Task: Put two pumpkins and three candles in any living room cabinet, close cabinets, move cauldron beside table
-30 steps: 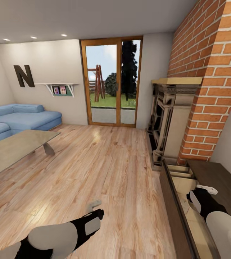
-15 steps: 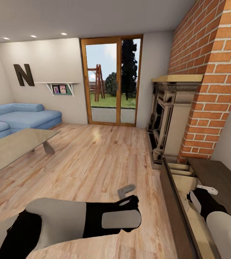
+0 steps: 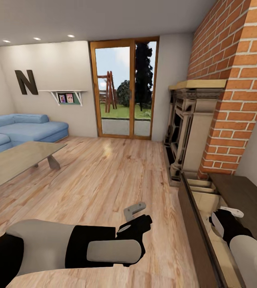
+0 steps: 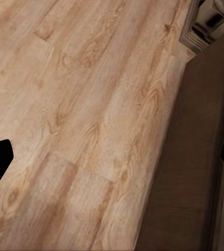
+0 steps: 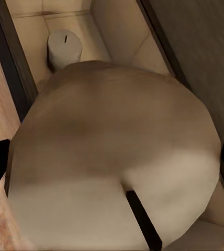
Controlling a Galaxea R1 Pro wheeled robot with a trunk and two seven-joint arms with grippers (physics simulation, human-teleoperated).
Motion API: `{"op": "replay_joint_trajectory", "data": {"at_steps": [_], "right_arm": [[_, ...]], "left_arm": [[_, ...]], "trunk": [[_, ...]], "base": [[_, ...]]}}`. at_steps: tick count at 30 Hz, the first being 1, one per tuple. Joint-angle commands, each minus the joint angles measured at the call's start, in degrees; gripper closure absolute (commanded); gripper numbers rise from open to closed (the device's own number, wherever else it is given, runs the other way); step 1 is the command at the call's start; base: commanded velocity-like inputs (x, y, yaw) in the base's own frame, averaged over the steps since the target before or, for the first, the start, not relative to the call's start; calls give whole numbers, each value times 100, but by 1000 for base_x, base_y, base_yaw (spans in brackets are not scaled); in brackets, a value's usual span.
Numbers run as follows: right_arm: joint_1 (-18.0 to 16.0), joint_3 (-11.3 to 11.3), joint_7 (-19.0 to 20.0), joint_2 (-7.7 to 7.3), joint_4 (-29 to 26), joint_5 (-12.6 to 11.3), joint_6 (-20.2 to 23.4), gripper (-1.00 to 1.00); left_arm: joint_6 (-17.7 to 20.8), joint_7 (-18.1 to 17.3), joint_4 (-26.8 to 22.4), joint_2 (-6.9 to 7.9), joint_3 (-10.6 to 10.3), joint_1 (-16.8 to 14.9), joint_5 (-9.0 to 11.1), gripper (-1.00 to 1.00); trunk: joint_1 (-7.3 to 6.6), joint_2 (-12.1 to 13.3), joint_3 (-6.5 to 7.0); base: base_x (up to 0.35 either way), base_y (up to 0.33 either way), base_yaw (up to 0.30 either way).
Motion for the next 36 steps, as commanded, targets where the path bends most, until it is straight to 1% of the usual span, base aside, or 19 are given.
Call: {"op": "replay_joint_trajectory", "data": {"at_steps": [1, 2, 5, 8, 36], "right_arm": [[-4, -21, -10, 3, -9, 21, 34, 100], [-4, -24, -17, 3, -14, 19, 35, 100], [-4, -25, -24, 3, -16, 12, 35, 100], [-4, -28, -62, 3, -17, 10, 36, 100], [-4, -24, -72, 3, -17, 18, 32, 100]], "left_arm": [[-25, 4, -7, 2, -9, -9, 18, -100], [-25, 4, -9, 16, -3, -9, 20, -100], [-25, 4, -3, 117, -2, -9, 20, -100], [-27, 4, -5, 162, -2, -9, 21, -100], [-32, 4, -10, 163, -6, -9, 26, -100]], "trunk": [[0, -5, -7], [0, -5, -7], [0, -5, -7], [66, -125, -60], [681, -1248, -563]], "base": [[0, 0, 0], [0, 0, 0], [0, 0, 0], [0, 0, 0], [0, 0, 0]]}}
